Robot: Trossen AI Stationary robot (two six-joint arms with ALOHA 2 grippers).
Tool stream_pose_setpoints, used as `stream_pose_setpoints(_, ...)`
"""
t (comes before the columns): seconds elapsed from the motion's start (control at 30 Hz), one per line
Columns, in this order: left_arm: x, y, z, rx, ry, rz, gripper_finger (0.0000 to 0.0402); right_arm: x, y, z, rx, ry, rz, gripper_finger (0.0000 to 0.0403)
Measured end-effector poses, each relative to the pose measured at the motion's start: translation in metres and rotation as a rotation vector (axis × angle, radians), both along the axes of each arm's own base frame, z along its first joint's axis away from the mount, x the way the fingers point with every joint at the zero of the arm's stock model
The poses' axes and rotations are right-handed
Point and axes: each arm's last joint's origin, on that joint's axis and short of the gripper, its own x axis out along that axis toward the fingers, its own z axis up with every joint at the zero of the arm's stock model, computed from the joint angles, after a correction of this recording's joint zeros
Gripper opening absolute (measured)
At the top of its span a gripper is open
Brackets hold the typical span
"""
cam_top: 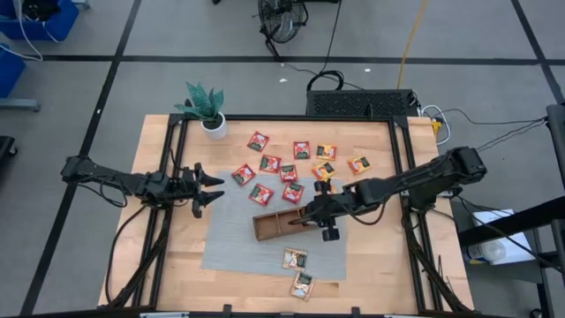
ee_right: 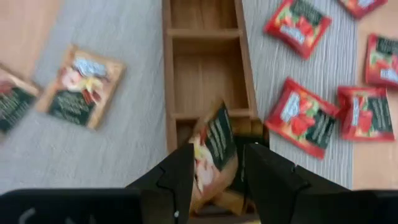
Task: Pick & Place Tea
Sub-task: Put the brown tea bag into the right compartment of the wood organizer
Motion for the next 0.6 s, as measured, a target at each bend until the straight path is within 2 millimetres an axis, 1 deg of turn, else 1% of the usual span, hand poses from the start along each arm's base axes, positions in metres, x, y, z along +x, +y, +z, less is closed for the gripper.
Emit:
stream_pose_setpoints(0.2, 0.000, 0.000, 0.000, 0.000, 0.000, 0.000, 0.0205, 0.001, -0.003, -0.004, -0.005, 0.021, -0.010, 0.0128)
stream_pose_setpoints(0.37, 0.000, 0.000, 0.000, 0.000, 0.000, 0.000, 0.0205, 0.005, -0.002, -0.014, 0.004, 0.058, 0.007, 0.0128)
stream_pose_setpoints(0.47, 0.000, 0.000, 0.000, 0.000, 0.000, 0.000, 0.0205, 0.009, -0.001, -0.025, 0.005, 0.095, 0.031, 0.0128)
stream_pose_setpoints(0.6, 0.000, 0.000, 0.000, 0.000, 0.000, 0.000, 0.0205, 0.011, 0.000, -0.027, 0.004, 0.095, 0.040, 0.0128)
